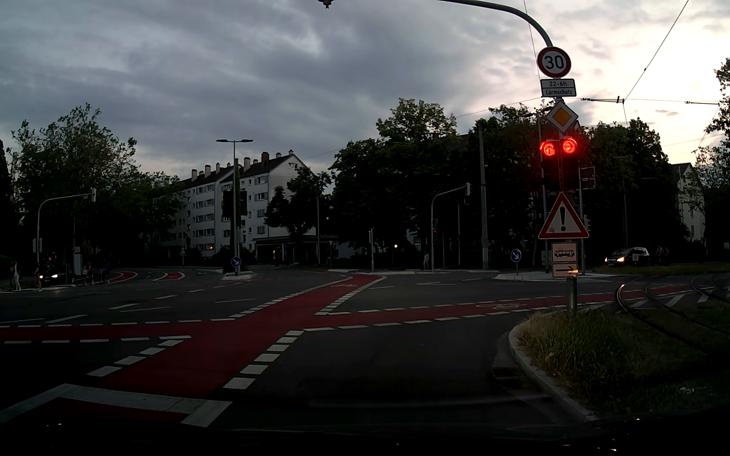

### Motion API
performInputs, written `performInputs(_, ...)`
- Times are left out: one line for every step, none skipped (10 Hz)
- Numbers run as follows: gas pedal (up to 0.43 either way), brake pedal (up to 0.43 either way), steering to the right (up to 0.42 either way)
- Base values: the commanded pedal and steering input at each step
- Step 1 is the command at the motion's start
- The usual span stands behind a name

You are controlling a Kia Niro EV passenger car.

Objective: Follow the waypoints while adhering to traffic rules and regulations

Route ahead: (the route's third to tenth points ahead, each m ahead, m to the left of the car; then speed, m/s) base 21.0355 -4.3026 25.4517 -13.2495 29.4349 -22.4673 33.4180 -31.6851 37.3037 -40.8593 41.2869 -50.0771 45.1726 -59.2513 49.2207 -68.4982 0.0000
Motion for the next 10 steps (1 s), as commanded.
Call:
performInputs(0.000,0.280,-0.052)
performInputs(0.000,0.274,-0.052)
performInputs(0.000,0.280,-0.052)
performInputs(0.000,0.280,-0.052)
performInputs(0.000,0.280,-0.052)
performInputs(0.000,0.280,-0.052)
performInputs(0.000,0.274,-0.052)
performInputs(0.000,0.274,-0.052)
performInputs(0.000,0.274,-0.052)
performInputs(0.000,0.280,-0.052)
